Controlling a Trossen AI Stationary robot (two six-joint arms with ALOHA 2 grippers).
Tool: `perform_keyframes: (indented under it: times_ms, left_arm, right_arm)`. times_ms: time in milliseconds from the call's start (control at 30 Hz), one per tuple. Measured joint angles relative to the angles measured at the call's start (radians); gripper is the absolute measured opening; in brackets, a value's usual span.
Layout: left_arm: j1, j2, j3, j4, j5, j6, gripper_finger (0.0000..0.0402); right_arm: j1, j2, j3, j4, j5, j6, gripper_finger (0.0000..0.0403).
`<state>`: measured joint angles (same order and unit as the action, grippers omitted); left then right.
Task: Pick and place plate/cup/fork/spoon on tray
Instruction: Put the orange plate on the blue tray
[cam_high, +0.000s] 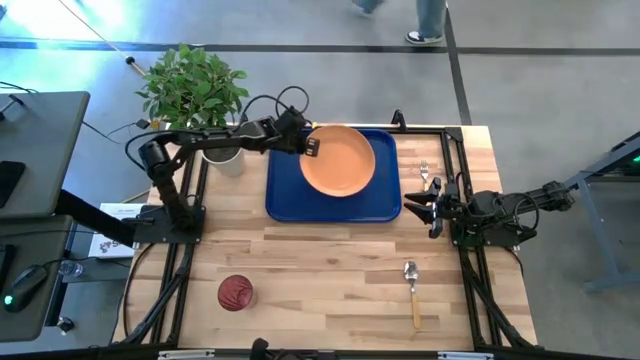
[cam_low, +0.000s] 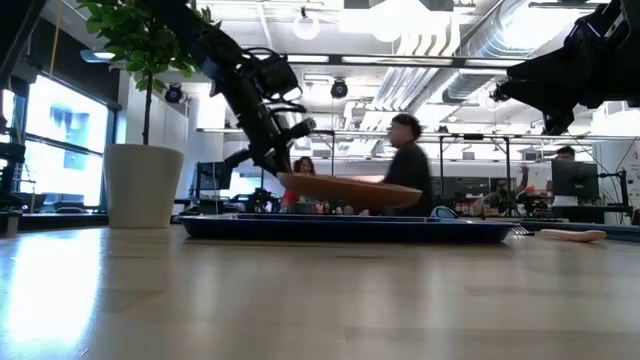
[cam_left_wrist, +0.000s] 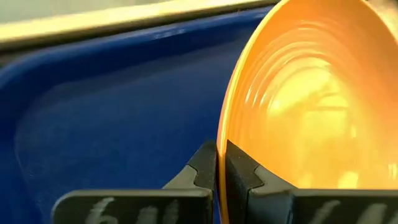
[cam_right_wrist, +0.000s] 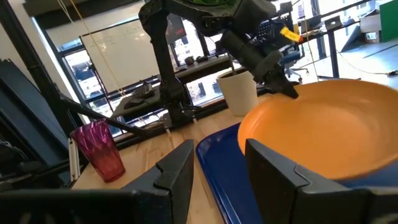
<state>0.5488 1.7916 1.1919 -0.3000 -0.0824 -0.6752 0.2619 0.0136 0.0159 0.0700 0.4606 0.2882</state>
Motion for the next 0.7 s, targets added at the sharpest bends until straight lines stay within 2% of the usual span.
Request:
perform_keyframes:
  times_ms: [700]
  left_arm:
    - [-0.002, 0.082, -0.001, -0.045, 0.052, -0.031, 0.0001]
  right_arm:
    - [0.000, 0.000, 0.000, 0.000, -0.005, 0.024, 0.0137]
